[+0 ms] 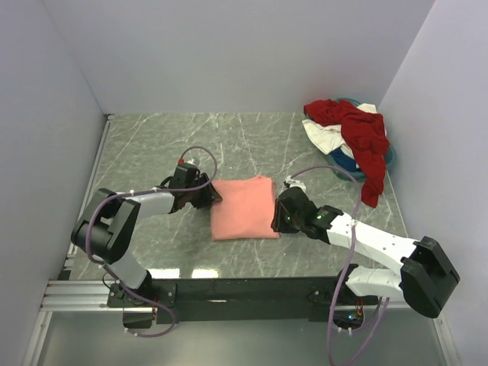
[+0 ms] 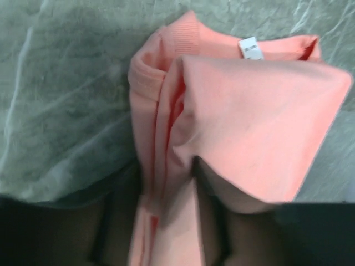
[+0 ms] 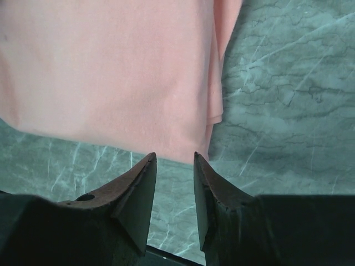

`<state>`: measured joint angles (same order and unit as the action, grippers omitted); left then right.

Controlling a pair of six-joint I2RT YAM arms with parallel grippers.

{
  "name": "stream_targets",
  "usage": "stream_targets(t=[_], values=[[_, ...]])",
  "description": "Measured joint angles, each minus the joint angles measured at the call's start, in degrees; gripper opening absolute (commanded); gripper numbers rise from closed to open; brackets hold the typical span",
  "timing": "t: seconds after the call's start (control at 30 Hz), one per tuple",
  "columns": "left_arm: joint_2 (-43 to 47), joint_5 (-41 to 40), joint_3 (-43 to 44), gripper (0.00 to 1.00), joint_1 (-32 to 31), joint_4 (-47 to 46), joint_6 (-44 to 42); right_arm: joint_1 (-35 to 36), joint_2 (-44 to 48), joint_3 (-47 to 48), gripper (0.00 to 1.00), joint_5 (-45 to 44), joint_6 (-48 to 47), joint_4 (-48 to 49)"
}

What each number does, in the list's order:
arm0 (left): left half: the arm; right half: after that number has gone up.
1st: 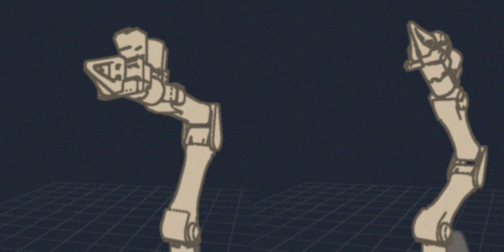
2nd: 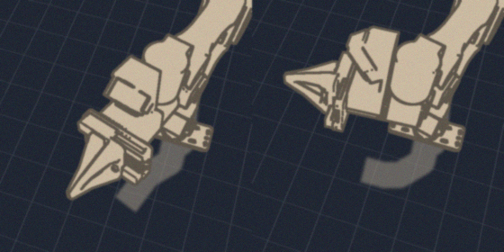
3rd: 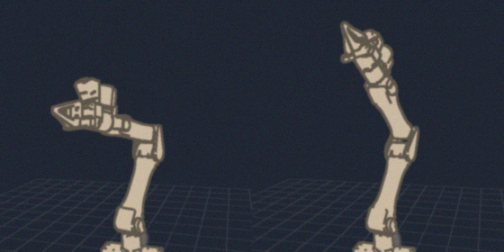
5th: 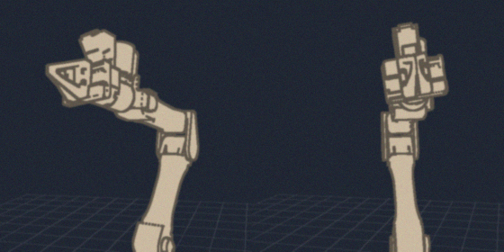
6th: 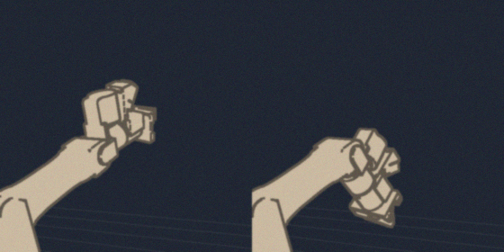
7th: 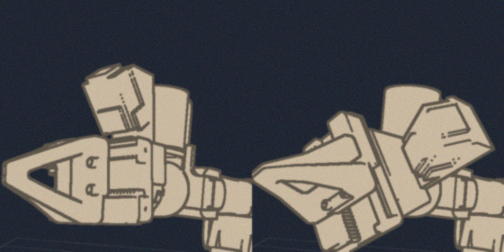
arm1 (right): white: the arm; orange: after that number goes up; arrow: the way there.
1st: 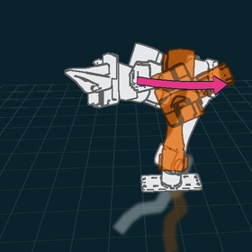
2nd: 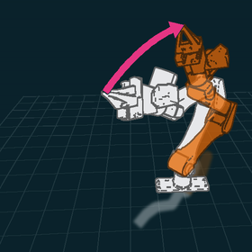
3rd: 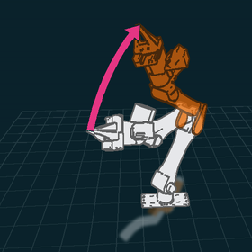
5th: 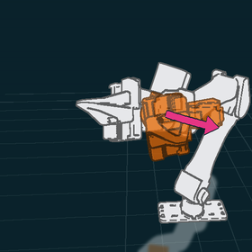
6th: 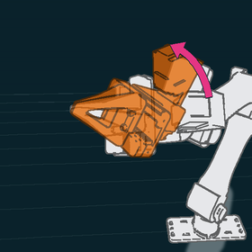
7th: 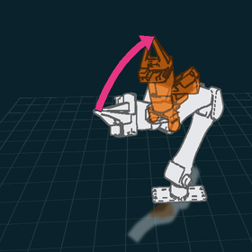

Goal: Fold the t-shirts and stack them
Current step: Fold the tshirt, then neatly place the folded tshirt to the corner

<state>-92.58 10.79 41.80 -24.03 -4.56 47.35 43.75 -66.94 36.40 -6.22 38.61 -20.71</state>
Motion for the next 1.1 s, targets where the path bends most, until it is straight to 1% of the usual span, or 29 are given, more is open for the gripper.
stream_targets(t=[0.07,0.1,0.13,0.2,0.37,0.5,0.67,0.8,0.97,1.1], values=[[-1.3,0.7,0.1,0.33,0.0,-1.7,0.3,0.0,0.4,0.0,0.40,-0.2,-0.1,-0.3],[-1.9,1.2,0.1,0.19,0.1,-2.4,0.4,0.0,0.7,0.0,0.40,-0.3,-0.2,-0.5],[-2.2,1.3,0.0,0.11,0.1,-2.6,0.9,0.0,0.9,0.0,0.40,-0.3,-0.2,-0.7],[-2.6,1.4,0.1,0.01,0.1,-2.4,1.4,0.0,1.5,0.0,0.40,-0.5,-0.4,-1.0],[-2.9,0.9,1.7,0.01,1.2,0.3,4.2,0.0,1.7,0.3,0.40,-0.7,-0.8,-1.5],[-2.9,0.8,2.2,0.01,6.2,2.4,8.6,0.0,1.7,1.2,0.40,-0.7,-1.0,-2.0],[-1.9,0.1,1.5,0.01,15.9,3.8,14.9,0.0,1.6,1.9,0.40,-0.9,-1.6,-2.7],[2.0,-0.6,-1.6,0.01,25.5,5.7,19.6,0.0,1.4,2.9,0.40,-0.9,-2.3,-3.3],[7.9,-3.8,-5.2,0.01,37.1,9.6,22.3,0.0,1.1,4.9,0.40,-0.8,-3.4,-4.3],[13.0,-4.7,-9.0,0.01,46.1,12.4,22.8,0.0,0.9,5.9,0.40,-0.6,-4.5,-4.9]])
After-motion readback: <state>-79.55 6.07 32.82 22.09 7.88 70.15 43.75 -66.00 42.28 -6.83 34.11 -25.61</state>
